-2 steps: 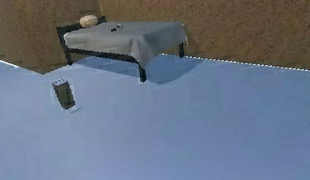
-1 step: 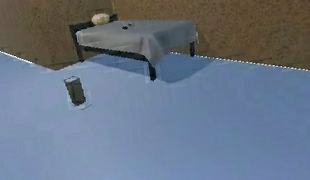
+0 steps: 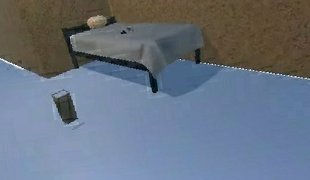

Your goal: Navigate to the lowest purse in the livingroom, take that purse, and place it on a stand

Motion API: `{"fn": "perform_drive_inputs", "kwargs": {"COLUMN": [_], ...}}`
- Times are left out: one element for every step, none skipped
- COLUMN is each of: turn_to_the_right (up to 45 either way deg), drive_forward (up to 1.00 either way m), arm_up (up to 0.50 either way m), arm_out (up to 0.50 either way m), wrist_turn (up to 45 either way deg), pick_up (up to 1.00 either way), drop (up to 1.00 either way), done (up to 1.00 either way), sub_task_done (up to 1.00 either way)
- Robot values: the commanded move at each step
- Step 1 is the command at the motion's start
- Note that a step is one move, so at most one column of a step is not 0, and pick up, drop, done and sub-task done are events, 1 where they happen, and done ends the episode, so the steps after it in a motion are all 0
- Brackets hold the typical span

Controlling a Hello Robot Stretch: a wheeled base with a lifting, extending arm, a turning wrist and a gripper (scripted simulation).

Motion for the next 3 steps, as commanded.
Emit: {"fn": "perform_drive_inputs", "kwargs": {"turn_to_the_right": [-42.0,0.0,0.0], "drive_forward": [0.00,1.00,1.00], "arm_up": [0.00,0.00,0.00], "arm_out": [0.00,0.00,0.00], "wrist_turn": [0.0,0.0,0.0], "pick_up": [0.00,0.00,0.00], "drop": [0.00,0.00,0.00], "done": [0.00,0.00,0.00], "sub_task_done": [0.00,0.00,0.00]}}
